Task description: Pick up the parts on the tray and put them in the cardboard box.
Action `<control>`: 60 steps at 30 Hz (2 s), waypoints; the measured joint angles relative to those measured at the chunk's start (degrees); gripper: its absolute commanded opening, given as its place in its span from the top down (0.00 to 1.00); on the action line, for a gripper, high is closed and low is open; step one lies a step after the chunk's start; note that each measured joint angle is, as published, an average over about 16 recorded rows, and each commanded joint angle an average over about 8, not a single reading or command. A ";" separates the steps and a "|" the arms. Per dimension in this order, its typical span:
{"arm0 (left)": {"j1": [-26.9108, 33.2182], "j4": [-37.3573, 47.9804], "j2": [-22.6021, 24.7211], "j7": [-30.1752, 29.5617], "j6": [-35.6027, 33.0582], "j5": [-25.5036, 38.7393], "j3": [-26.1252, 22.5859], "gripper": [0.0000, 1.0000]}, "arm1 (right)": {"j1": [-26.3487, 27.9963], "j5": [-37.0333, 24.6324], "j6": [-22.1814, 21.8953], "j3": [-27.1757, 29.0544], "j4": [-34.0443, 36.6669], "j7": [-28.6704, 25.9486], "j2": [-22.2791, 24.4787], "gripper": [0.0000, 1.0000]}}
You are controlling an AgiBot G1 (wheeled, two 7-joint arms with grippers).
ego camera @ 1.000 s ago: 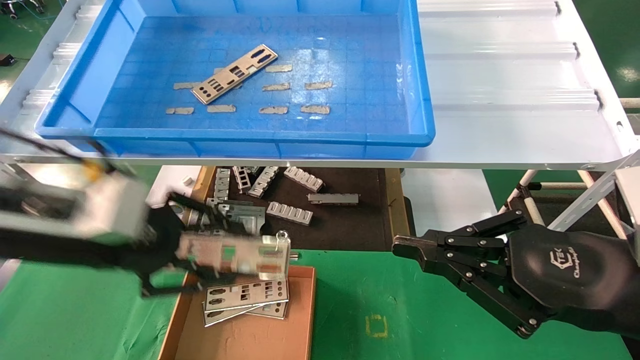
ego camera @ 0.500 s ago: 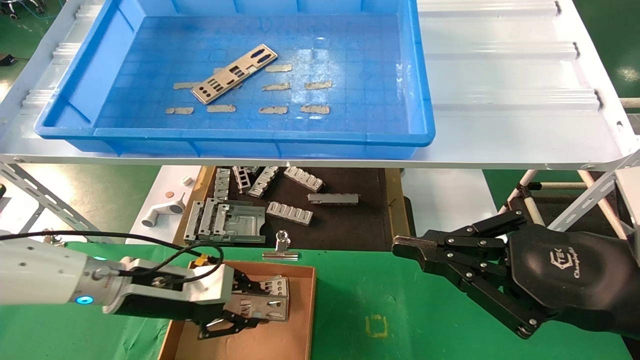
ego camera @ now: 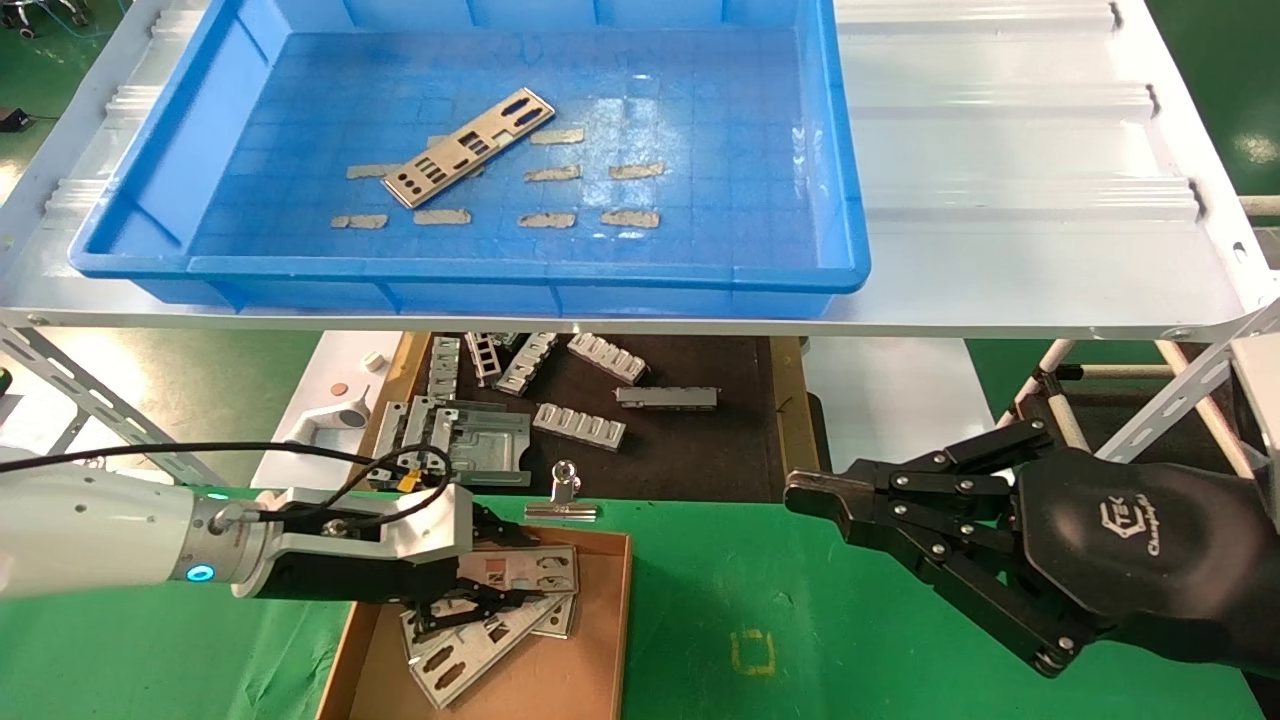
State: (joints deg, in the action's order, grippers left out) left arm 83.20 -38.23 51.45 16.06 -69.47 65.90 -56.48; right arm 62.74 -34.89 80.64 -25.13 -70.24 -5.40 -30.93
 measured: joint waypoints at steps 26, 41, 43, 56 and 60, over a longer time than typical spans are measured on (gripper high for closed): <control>-3.53 -4.22 -3.27 -4.87 -7.82 -6.92 8.56 0.00 | 0.00 0.00 0.00 0.00 0.00 0.00 0.00 0.00; -9.18 -13.93 -7.37 -11.72 -10.44 -12.26 18.51 0.00 | 0.00 0.00 0.00 0.00 0.00 0.00 0.00 0.00; -9.93 -15.22 -7.92 -12.63 -10.79 -12.97 19.83 0.00 | 0.00 0.00 0.00 0.00 0.00 0.00 0.00 0.00; -14.84 -23.66 -11.48 -18.57 -13.07 -17.61 28.48 0.00 | 0.00 0.00 0.00 0.00 0.00 0.00 0.00 0.00; -16.34 -26.25 -12.58 -20.40 -13.77 -19.04 31.14 0.00 | 0.00 0.00 0.00 0.00 0.00 0.00 0.00 0.00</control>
State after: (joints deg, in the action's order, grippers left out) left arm 66.85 -64.48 38.86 -4.34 -83.24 46.86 -25.34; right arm 62.74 -34.89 80.64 -25.13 -70.24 -5.40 -30.93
